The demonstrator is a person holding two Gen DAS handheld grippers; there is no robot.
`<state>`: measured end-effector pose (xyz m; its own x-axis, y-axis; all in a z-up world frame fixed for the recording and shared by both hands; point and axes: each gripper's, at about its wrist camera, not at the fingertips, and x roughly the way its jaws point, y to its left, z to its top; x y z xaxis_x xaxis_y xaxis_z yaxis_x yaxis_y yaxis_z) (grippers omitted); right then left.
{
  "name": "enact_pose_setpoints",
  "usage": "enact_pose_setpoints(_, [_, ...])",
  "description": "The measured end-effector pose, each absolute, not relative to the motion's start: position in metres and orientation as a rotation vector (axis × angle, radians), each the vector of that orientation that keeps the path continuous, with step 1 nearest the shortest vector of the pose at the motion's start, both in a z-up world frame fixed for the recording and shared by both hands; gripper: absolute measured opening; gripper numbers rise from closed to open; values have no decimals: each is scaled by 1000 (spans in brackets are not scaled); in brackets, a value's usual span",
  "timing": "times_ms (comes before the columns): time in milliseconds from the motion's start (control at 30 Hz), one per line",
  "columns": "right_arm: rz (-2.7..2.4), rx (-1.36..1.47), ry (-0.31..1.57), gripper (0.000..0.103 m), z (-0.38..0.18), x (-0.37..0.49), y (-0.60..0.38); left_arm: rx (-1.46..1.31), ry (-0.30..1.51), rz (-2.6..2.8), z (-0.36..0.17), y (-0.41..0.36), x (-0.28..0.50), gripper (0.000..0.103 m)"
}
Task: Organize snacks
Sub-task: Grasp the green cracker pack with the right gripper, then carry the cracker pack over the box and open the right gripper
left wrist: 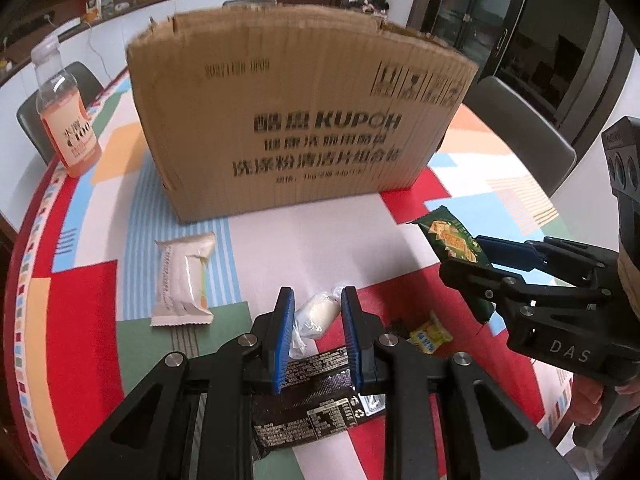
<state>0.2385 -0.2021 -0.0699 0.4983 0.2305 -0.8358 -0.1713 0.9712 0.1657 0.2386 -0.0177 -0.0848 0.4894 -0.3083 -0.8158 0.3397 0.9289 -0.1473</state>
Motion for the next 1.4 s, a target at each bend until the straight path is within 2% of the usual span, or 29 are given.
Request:
enact_pose_setpoints(800, [298, 77, 741, 44, 26, 230, -186, 15, 682, -381, 29, -4, 223, 24])
enact_pose_setpoints(1400, [322, 57, 597, 45, 82, 266, -172, 27, 546, -333, 86, 6, 262, 24])
